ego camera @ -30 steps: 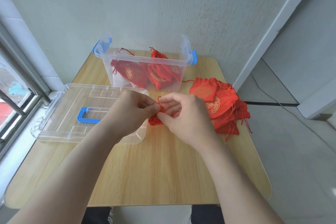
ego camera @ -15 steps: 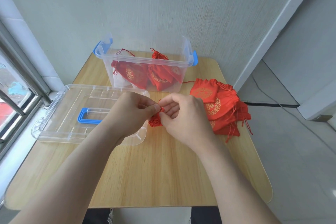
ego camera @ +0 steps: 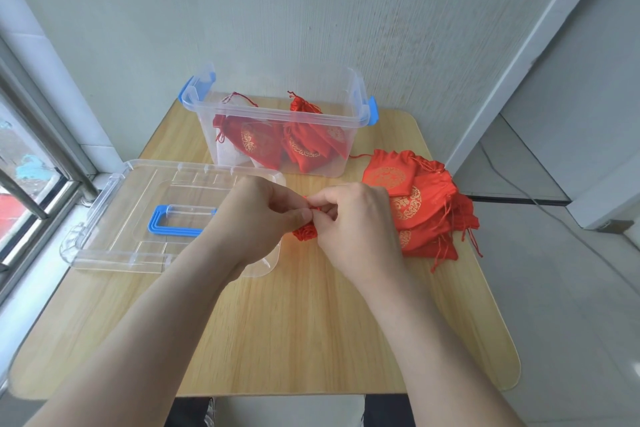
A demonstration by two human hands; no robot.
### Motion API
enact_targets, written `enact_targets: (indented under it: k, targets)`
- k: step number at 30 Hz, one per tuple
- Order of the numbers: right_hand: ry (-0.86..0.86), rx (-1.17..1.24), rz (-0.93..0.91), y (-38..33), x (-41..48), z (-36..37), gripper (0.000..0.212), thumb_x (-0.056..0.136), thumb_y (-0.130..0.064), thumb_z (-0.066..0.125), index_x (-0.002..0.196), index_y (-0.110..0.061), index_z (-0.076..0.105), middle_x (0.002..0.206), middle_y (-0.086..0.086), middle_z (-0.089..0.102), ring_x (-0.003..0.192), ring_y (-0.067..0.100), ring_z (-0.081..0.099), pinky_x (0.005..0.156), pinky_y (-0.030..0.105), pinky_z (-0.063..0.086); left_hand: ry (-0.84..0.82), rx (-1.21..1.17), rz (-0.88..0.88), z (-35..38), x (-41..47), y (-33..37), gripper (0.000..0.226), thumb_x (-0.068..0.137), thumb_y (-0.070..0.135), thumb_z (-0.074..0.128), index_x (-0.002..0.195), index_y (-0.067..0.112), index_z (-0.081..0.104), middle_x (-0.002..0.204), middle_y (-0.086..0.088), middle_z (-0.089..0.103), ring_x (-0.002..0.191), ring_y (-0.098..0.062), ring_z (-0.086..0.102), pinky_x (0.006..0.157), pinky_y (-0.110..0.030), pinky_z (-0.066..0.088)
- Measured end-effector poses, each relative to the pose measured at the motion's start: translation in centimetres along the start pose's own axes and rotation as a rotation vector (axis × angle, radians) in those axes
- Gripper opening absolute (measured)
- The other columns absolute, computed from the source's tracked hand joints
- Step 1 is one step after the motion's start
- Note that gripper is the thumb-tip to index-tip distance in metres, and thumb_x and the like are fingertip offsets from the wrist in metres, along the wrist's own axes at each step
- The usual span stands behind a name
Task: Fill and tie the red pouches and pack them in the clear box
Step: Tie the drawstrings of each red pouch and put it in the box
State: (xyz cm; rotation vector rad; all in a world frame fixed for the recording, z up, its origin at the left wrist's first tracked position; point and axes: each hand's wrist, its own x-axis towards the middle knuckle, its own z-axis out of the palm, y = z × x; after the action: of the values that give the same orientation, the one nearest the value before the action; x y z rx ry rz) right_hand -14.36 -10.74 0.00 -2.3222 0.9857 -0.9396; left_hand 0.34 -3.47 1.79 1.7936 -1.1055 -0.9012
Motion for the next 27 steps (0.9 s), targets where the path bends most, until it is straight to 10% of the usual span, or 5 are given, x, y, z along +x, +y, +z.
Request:
enact_targets:
  k: [9,15,27]
  targets:
    - [-0.085,-0.194,-0.038,-1.0,-0.1,0.6,0.021,0.094,-0.006,0.068,0.1,-0.018,0.084,0.082,0.006,0.065,0.081,0.029,0.061,0.069,0.044,0.053,0.216,-0.019,-0.065,1.3,-0.2,0.3,0.02,0.084,0.009,0.077,0.074,0.025,0.085,0.07,0.006,0.078,0.083,-0.013,0.076,0.078,-0.032,0.061]
    - [-0.123,-0.182,-0.004,-0.7,-0.1,0.4,0.021,0.09,-0.014,0.061,0.081,-0.019,0.079,0.076,0.002,0.069,0.075,0.025,0.063,0.067,0.041,0.055,0.259,0.088,0.048,0.9,0.2,0.0,0.02,0.082,0.011,0.086,0.093,0.018,0.071,0.07,0.006,0.077,0.069,-0.001,0.073,0.06,-0.013,0.051]
    - [-0.194,0.669,0.673,-0.3,0.4,-1.8,0.008,0.087,-0.003,0.077,0.085,-0.01,0.081,0.059,-0.004,0.066,0.068,0.017,0.061,0.055,0.019,0.043,0.199,0.348,0.431,0.5,0.5,-0.4,0.024,0.091,-0.003,0.072,0.096,0.017,0.06,0.088,0.011,0.073,0.084,-0.001,0.071,0.076,-0.017,0.052]
